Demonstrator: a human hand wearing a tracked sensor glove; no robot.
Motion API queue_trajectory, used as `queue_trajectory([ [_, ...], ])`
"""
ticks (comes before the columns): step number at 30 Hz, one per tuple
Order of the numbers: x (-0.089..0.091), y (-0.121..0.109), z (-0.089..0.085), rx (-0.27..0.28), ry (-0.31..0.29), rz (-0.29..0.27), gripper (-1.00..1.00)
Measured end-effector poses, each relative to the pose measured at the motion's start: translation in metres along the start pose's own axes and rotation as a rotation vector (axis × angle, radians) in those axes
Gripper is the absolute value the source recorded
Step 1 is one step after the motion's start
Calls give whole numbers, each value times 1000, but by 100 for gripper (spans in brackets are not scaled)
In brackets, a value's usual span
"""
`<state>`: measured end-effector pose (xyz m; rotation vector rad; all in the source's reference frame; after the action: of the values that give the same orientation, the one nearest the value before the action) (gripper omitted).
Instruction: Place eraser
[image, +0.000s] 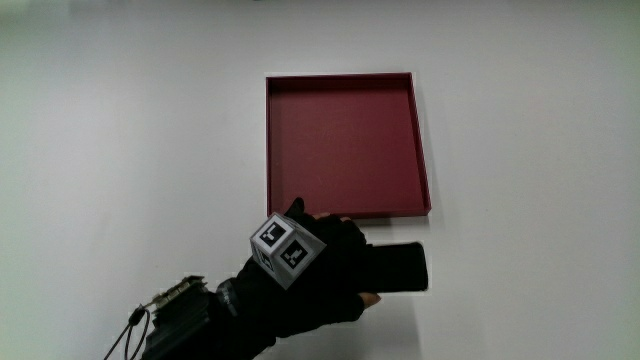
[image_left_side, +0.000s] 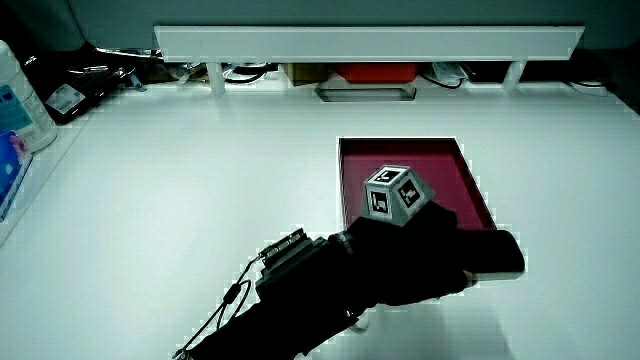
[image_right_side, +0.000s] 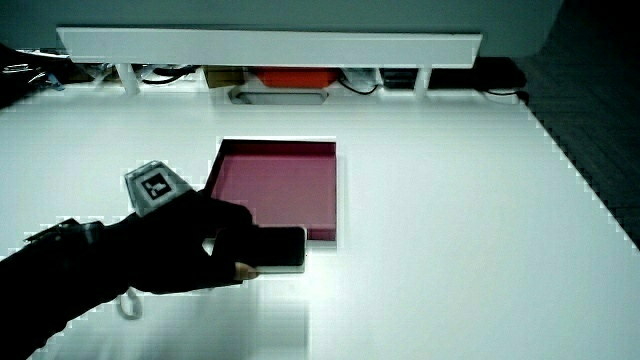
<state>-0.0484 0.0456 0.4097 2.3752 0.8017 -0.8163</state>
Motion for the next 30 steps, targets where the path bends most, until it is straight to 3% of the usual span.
queue_trajectory([
  [11, -17, -1, -49, -65, 21, 35, 0],
  [22, -24, -2, -67, -96, 26, 55, 0],
  [23, -28, -2, -71, -105, 2, 58, 0],
  [25, -24, -2, -66, -100, 24, 55, 0],
  [30, -28, -2, -68, -108, -2, 59, 0],
])
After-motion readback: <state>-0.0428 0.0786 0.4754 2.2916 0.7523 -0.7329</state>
